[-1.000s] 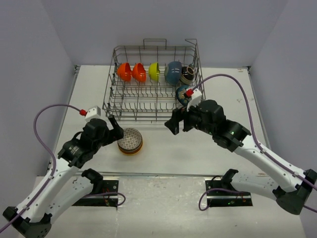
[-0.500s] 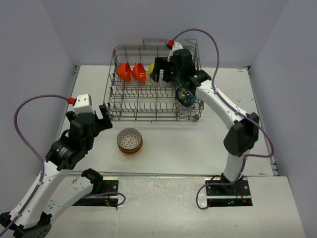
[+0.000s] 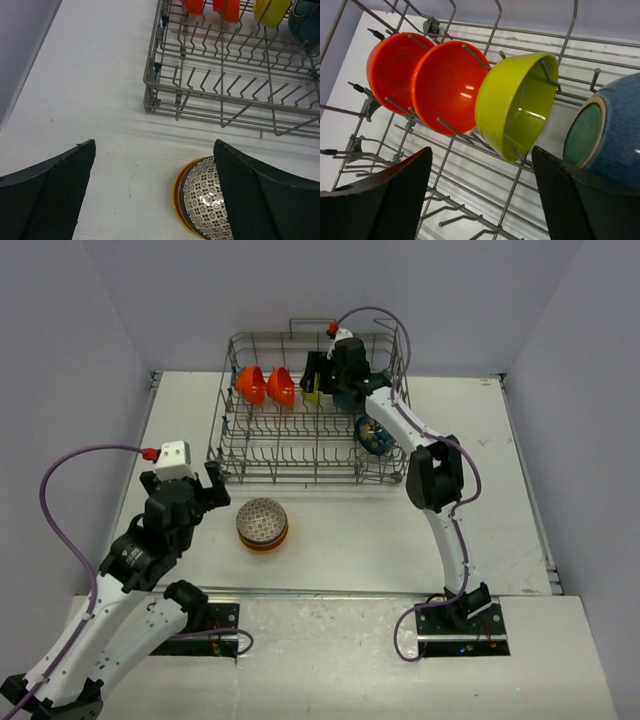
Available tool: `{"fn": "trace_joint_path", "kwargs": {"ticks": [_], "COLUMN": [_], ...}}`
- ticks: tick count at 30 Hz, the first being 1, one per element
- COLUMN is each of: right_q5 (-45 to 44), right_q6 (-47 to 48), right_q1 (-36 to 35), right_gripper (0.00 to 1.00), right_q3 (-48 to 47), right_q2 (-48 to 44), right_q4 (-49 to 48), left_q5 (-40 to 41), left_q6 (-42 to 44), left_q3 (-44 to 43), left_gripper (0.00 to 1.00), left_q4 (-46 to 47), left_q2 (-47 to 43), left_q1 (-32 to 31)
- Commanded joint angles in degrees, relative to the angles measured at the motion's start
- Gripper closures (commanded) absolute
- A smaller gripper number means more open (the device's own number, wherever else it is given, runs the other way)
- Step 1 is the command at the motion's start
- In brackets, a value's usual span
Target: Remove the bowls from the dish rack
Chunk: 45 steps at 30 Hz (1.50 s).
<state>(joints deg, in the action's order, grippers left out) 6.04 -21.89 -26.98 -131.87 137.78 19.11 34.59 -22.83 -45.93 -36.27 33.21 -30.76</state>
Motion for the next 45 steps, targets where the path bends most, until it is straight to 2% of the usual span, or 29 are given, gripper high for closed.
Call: {"fn": "trace_joint_path", "kwargs": {"ticks": [1, 9, 17, 27, 35, 37, 45], "right_q5": [2.31, 3.27, 11.7, 15.57, 17.95, 18.47, 19.71], "right_q6": [-1.22, -3.6, -10.18, -16.25, -19.59, -20.12, -21.0], "right_q1": [-0.61, -0.53, 0.96, 2.63, 3.34, 3.34, 3.43], "right_gripper": [0.22, 0.28, 0.31, 0.37, 0.55, 0.65, 0.87], "right_q3": [-2.43, -5.94, -9.1, -11.39, -11.21, -11.21, -9.37], "right_q2": [1.44, 5.84, 9.09, 11.99, 13.31, 13.57, 13.05], "right_q4": [-7.67, -10.5, -10.15, -11.73, -14.71, -15.33, -18.5], "left_q5": [-1.8, -3.21, -4.0, -3.83, -3.83, -3.83, -4.09], "left_q6": [1.82, 2.35, 2.53, 2.53, 2.61, 2.61, 2.7], "left_q3": [0.67, 1.02, 1.2, 1.2, 1.2, 1.2, 1.28], "left_gripper": [0.0, 0.0, 0.0, 0.0, 0.0, 0.0, 0.0], "left_q4": [3.57, 4.28, 4.37, 4.28, 4.37, 4.45, 4.54], "left_q2": [0.89, -0.16, -1.22, -2.45, -2.1, -2.1, -1.83], "left_q1": [0.09, 0.09, 0.09, 0.09, 0.18, 0.09, 0.09]}}
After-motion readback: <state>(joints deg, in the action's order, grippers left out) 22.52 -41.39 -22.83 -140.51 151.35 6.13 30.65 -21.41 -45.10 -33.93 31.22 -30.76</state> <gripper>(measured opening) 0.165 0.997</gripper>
